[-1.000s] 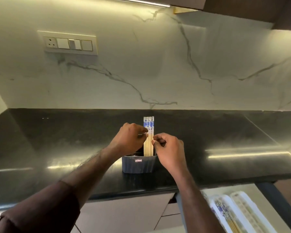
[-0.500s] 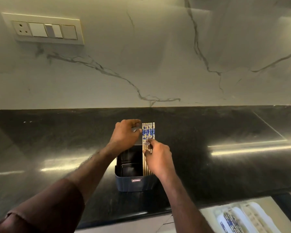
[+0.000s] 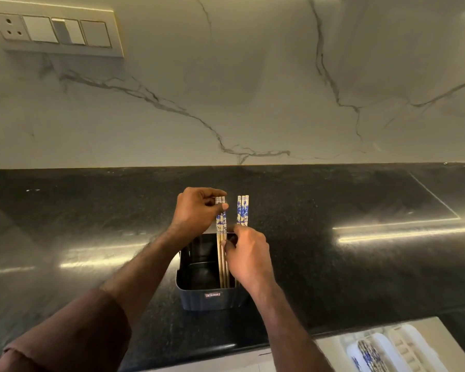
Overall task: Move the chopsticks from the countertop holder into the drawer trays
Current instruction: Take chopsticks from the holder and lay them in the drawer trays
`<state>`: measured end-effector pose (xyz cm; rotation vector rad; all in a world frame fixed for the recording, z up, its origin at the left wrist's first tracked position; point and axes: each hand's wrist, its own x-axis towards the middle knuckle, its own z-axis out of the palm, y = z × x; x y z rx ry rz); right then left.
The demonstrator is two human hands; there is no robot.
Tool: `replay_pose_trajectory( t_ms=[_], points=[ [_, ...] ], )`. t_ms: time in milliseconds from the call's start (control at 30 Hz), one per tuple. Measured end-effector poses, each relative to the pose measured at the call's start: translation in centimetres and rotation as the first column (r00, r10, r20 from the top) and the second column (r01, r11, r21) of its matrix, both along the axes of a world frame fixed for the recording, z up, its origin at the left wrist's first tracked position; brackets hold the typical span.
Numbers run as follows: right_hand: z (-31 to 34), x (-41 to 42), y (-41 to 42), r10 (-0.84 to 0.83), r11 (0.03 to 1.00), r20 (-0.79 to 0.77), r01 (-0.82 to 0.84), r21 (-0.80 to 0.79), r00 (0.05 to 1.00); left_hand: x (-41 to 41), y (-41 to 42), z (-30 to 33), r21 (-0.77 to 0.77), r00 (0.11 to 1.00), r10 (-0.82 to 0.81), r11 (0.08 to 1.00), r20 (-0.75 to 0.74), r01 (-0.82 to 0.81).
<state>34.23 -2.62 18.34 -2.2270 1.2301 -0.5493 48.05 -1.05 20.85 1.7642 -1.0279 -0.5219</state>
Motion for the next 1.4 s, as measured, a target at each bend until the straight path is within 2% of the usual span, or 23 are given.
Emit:
replay_pose_trajectory(
  t_ms=[167, 400, 567, 767, 900, 1133, 1267, 1400],
  points=[
    [1.9, -0.2, 1.0, 0.018, 1.0, 0.122, -0.018, -0.007, 0.992, 0.4, 1.8, 4.4, -0.118, 0.995, -0.083, 0.99, -0.056, 0.076],
    [6.4, -1.4, 3.9, 0.052, 0.999, 0.321, -0.05, -0.016, 0.945, -1.2, 5.0, 13.7, -0.273, 0.952, -0.292, 0.912, 0.097, 0.307],
    [8.1, -5.5, 5.9, 0.021, 0.998, 0.46, -0.047, 0.044, 0.888, -4.8, 6.4, 16.3, -0.357, 0.904, -0.417, 0.833, 0.097, 0.422],
    [7.4, -14.0, 8.3, -0.023, 0.993, 0.398, -0.024, 0.113, 0.917, -11.8, 7.2, 15.9, -0.387, 0.855, -0.518, 0.783, 0.03, 0.487],
    [6.9, -20.8, 9.1, -0.095, 0.99, 0.368, 0.05, 0.129, 0.925, -17.8, 6.9, 15.1, -0.389, 0.832, -0.553, 0.775, -0.034, 0.499],
    [6.5, -35.8, 9.7, -0.213, 0.976, 0.278, 0.192, 0.101, 0.937, -32.2, 5.8, 12.5, -0.409, 0.814, -0.567, 0.778, -0.128, 0.478],
    [5.8, -44.2, 8.8, -0.277, 0.958, 0.228, 0.252, 0.135, 0.933, -41.0, 4.7, 10.8, -0.423, 0.807, -0.55, 0.797, -0.215, 0.431],
    [4.6, -50.8, 7.0, -0.323, 0.944, 0.118, 0.311, 0.111, 0.939, -48.0, 2.9, 7.9, -0.389, 0.812, -0.523, 0.826, -0.259, 0.408]
  ],
)
